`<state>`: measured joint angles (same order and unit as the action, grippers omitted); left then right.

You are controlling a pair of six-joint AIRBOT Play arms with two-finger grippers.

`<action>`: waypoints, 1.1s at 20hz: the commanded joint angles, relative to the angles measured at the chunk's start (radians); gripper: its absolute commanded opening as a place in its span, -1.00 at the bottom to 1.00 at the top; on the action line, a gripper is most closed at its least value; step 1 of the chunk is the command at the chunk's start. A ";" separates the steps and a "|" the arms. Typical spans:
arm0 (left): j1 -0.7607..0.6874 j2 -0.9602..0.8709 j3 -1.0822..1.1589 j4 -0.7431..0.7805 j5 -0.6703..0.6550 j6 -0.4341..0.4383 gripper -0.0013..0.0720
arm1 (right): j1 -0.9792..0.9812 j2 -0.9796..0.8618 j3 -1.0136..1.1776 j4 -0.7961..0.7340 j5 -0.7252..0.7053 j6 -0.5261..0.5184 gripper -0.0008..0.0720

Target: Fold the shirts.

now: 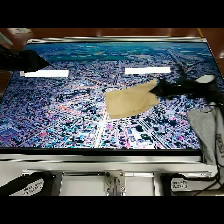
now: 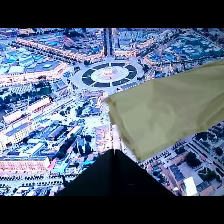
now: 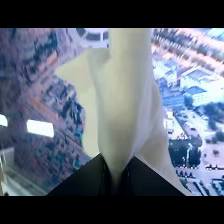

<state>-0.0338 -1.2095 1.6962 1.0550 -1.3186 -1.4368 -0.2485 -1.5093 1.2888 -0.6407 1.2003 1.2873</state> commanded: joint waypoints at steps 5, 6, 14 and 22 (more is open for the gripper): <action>0.000 0.000 0.000 0.004 0.000 -0.001 -0.85 | -0.497 0.285 0.000 -0.156 0.101 0.092 -0.80; 0.000 0.000 0.000 0.003 -0.003 -0.001 -0.85 | -0.551 0.294 0.000 -0.172 0.107 0.093 -0.80; -0.016 0.001 0.000 0.000 -0.100 -0.001 -0.85 | -0.826 0.299 0.000 -0.368 0.046 0.088 -0.80; -0.087 0.001 0.000 0.000 -0.100 -0.016 -0.85 | -0.891 0.299 0.000 -0.558 -0.033 0.136 -0.80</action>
<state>-0.1017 -1.2091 1.6962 1.0546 -1.4155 -1.4452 -1.1233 -1.2114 1.2881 -1.0668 1.1873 1.3777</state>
